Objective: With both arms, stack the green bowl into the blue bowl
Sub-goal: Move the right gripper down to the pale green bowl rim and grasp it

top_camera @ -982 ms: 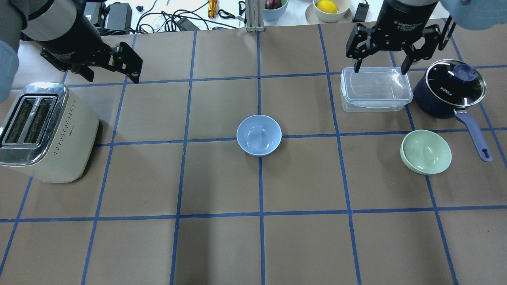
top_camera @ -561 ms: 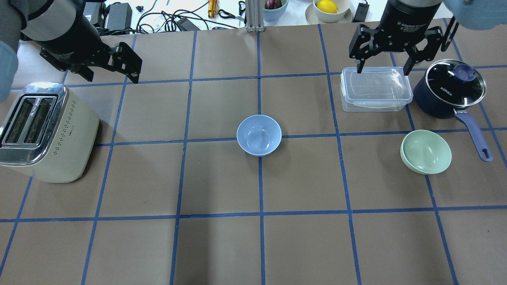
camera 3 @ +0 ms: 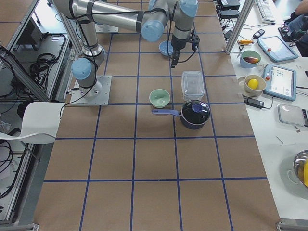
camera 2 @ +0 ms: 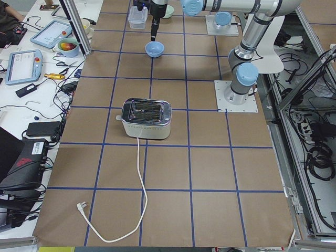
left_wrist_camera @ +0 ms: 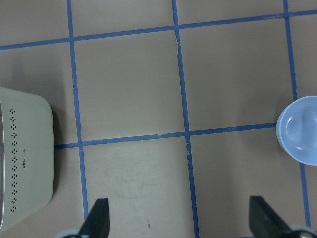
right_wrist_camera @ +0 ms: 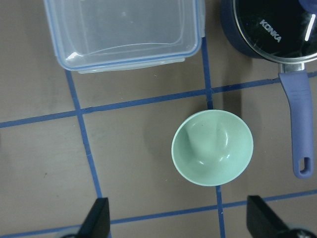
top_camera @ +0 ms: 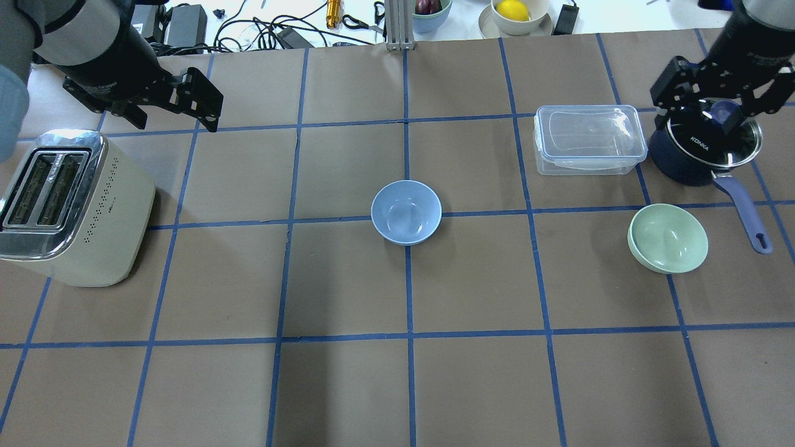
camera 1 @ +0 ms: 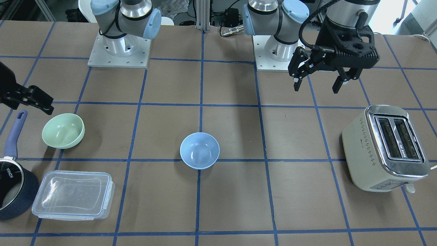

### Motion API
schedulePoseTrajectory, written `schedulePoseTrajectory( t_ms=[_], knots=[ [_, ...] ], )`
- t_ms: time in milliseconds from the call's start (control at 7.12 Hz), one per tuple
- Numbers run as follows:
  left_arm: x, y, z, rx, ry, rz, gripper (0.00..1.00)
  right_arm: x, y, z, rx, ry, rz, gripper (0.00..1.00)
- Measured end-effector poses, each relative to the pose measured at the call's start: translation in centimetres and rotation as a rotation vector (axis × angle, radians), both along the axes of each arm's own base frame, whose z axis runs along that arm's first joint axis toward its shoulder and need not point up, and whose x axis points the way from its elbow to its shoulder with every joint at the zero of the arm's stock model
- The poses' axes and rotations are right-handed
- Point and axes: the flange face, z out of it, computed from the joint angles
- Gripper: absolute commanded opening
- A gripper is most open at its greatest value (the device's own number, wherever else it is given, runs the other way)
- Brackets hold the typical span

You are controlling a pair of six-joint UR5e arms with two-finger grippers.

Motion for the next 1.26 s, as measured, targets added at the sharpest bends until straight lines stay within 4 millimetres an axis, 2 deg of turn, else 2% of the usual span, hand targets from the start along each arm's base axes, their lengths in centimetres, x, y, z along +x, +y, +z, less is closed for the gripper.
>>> schedulePoseTrajectory(
  t_ms=[140,281,561,842,982,1123,1263],
  knots=[
    [0.0,0.0,0.0,0.0,0.0,0.0,1.0,-3.1,1.2,-3.6,0.008,-0.018,-0.044,1.0],
    [0.0,0.0,0.0,0.0,0.0,0.0,1.0,-4.6,2.6,-7.4,0.007,-0.023,-0.068,1.0],
    [0.0,0.0,0.0,0.0,0.002,0.0,1.0,-5.0,4.9,-13.9,-0.025,0.011,-0.042,1.0],
    [0.0,0.0,0.0,0.0,0.003,0.0,1.0,-5.5,8.3,-19.0,-0.026,0.086,-0.028,0.97],
    [0.0,0.0,0.0,0.0,0.002,0.0,1.0,-6.2,9.7,-20.4,-0.028,0.097,-0.036,0.85],
    [0.0,0.0,0.0,0.001,0.003,0.0,1.0,-6.8,10.4,-21.2,-0.034,0.088,-0.047,0.52],
    [0.0,0.0,0.0,0.001,0.003,0.0,1.0,-7.0,10.7,-21.5,-0.043,0.072,-0.043,0.12]
  ],
)
